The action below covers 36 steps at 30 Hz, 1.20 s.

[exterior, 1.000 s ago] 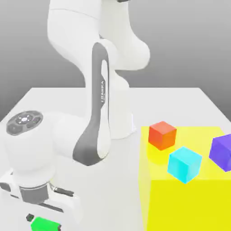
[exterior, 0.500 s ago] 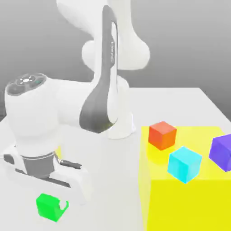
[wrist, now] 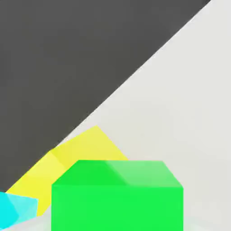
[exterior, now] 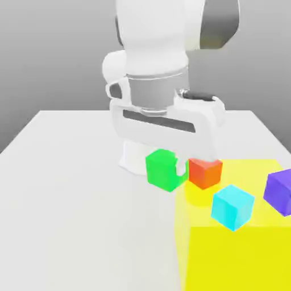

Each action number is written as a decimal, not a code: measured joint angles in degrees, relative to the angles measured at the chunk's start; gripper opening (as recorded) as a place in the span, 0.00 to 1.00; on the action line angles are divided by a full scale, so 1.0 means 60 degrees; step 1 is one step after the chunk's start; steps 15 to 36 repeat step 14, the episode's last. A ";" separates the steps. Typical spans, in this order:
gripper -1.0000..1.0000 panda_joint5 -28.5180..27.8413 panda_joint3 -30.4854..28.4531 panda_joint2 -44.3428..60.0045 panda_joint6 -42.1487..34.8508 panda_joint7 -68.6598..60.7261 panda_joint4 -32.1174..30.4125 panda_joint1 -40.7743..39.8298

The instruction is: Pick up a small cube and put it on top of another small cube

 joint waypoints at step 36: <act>1.00 -0.0449 0.1516 -0.0849 0.0298 0.3355 -0.1318 0.0091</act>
